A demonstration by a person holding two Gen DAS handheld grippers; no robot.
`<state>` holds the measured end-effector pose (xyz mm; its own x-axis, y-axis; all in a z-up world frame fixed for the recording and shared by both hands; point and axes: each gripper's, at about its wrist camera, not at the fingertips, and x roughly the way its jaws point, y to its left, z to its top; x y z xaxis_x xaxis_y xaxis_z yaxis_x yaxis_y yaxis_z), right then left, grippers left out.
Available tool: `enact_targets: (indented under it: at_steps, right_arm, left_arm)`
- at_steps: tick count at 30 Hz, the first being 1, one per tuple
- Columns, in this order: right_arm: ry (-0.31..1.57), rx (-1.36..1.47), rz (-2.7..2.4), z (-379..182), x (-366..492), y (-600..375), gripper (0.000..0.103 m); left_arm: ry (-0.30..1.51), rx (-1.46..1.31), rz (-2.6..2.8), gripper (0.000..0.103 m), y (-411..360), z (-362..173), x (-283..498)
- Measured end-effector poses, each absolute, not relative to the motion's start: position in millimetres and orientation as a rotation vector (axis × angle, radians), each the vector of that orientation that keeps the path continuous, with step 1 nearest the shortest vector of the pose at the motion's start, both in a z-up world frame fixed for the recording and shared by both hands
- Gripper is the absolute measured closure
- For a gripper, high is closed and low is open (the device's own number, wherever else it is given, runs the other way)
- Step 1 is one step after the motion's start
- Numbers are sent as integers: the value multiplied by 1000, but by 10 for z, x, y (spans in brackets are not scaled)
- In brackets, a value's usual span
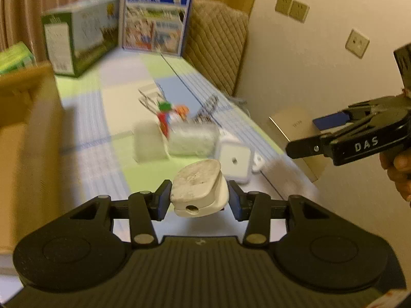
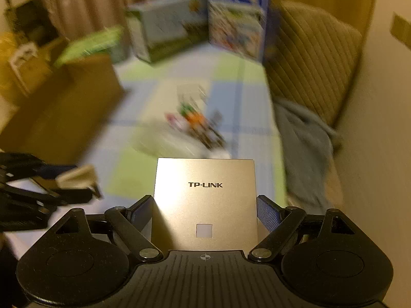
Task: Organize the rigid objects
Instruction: 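Carry both items over the cardboard box and open both grippers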
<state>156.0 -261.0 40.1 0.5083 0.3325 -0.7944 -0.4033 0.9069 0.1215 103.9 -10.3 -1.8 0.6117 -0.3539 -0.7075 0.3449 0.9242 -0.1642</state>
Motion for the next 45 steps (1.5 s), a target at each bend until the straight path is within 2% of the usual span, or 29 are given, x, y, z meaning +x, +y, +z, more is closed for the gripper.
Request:
enact_targets:
  at_steps: [5, 9, 15, 20, 25, 32, 45]
  right_arm:
    - [860, -37, 628, 838, 1593, -1998, 21]
    - [834, -6, 750, 983, 1672, -1398, 20]
    - [816, -36, 895, 1012, 1750, -463, 21]
    - [801, -149, 983, 813, 1818, 212, 20]
    - [792, -272, 1027, 562, 1860, 638, 21]
    - [808, -321, 1049, 317, 1916, 751, 20]
    - [794, -358, 1057, 240, 1909, 767, 20]
  left_arm:
    - [760, 37, -330, 62, 305, 374, 973]
    - [756, 65, -228, 62, 871, 546, 940]
    - [803, 112, -81, 62, 1717, 549, 997]
    - [825, 137, -30, 62, 2202, 467, 1117]
    - [836, 162, -38, 62, 2373, 345, 1202]
    - [855, 151, -53, 62, 2432, 131, 1274]
    - [873, 142, -65, 62, 2469, -38, 1328]
